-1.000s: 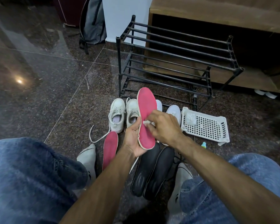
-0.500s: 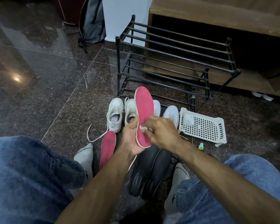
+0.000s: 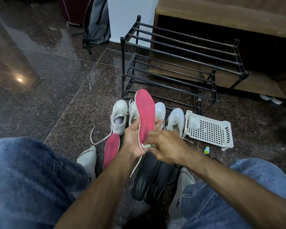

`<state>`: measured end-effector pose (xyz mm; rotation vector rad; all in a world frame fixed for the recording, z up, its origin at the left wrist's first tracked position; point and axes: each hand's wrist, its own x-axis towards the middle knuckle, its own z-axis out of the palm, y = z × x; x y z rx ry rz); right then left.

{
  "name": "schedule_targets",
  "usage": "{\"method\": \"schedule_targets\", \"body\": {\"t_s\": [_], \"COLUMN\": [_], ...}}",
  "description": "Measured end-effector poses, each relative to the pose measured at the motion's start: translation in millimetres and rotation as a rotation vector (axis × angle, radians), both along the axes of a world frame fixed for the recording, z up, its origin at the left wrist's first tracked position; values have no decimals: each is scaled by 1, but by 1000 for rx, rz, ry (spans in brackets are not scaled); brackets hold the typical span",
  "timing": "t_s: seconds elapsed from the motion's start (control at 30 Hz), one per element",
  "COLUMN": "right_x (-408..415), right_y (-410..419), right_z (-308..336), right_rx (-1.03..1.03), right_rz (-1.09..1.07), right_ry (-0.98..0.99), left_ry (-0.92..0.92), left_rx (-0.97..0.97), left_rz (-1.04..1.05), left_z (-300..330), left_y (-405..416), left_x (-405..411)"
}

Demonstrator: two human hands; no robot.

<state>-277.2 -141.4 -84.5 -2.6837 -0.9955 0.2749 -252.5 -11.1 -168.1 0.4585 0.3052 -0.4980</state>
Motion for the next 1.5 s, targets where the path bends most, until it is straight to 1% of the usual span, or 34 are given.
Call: {"method": "schedule_targets", "body": {"t_s": [0.07, 0.17, 0.2, 0.23, 0.33, 0.4, 0.47, 0.57, 0.6, 0.67, 0.77, 0.83, 0.9, 1.0, 1.1, 1.17, 1.2, 1.23, 1.3, 1.33, 1.4, 1.5], "right_x": [13, 34, 34, 30, 8, 11, 25, 47, 48, 40, 14, 7, 11, 35, 67, 73, 69, 60, 38, 32, 34, 58], "right_y": [-2, -4, -1, 2, 7, 1, -5, -14, -14, -11, -5, -3, -3, -4, -7, -8, -9, -9, -10, -11, -14, -15], "right_z": [2, 2, 0, -2, -5, -6, -7, -8, -7, -6, -6, -9, -8, -10, -8, -7, -8, -11, -15, -16, -15, -10], "right_rx": [-28, -41, -38, -26, 48, 54, 93, 286, 318, 272, 101, 39, -23, -65, -79, -14, 34, 68, 51, 29, -3, -5], "right_rz": [-23, -176, -182, -159, -30, -11, -54, -258, -285, -206, -21, 12, 3, -94, -294, -376, -353, -285, -120, -78, -112, -259], "right_ry": [-58, -183, -189, -166, -3, 59, 58, 25, 40, 103, 131, 113, -15, -161, -223, -221, -195, -157, -77, -63, -113, -235], "left_ry": [-2, 8, 4, 0, 25, 37, 8, -58, -65, -61, -46, -12, -35, -16, -21, -31, -37, -40, -33, -36, -59, -105], "left_rx": [-2, -22, -11, -1, 17, 49, 65, 61, 57, 65, 88, 127, 150, 182, 169, 161, 157, 156, 152, 154, 183, 233], "left_rz": [17, 63, 64, 56, 61, 42, 23, 46, 46, 63, 51, 8, -45, -24, -62, -86, -85, -76, -86, -96, -113, -175], "left_z": [1, 1, 3, 3, -2, -8, -7, -3, 0, 3, 2, 3, 1, 0, 1, -1, -2, -3, -6, -7, -4, -1], "left_y": [0, -3, -3, -1, 5, 5, 1, -4, -4, -2, 2, 4, 4, -5, -16, -17, -16, -15, -13, -14, -18, -16], "left_x": [0, 1, 0, 1, 2, 1, -2, -6, -7, -6, -1, 1, 2, -3, -11, -13, -12, -10, -7, -7, -9, -11]}}
